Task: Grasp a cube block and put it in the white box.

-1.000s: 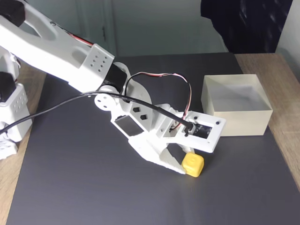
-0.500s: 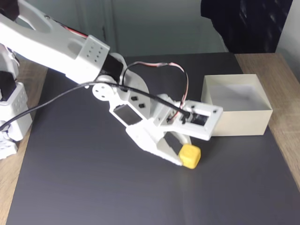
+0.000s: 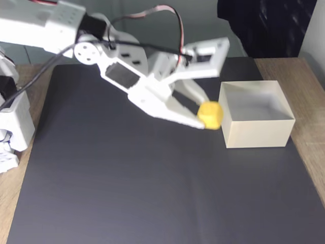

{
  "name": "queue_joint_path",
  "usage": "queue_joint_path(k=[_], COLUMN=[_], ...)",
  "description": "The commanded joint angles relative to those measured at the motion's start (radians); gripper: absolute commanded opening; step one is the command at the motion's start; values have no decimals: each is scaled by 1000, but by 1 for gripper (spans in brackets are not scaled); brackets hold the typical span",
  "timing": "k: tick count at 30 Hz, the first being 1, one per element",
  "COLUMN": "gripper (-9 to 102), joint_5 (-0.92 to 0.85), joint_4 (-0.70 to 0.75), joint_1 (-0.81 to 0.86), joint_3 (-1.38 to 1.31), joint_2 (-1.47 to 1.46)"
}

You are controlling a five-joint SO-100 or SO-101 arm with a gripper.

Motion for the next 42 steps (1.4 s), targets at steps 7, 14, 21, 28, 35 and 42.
queue_joint_path(k=[7,14,21,28,35,42], gripper=[0,0,0,0,0,0], joint_5=[-37,-37,-38,-32,-38,-41], joint_4=[52,48,52,21,-9,-2], joint_1=[-97,-130,-112,-112,-150,-167], joint_3=[-152,-468,-736,-796,-830,-920], joint_2=[94,-141,-416,-594,-695,-762])
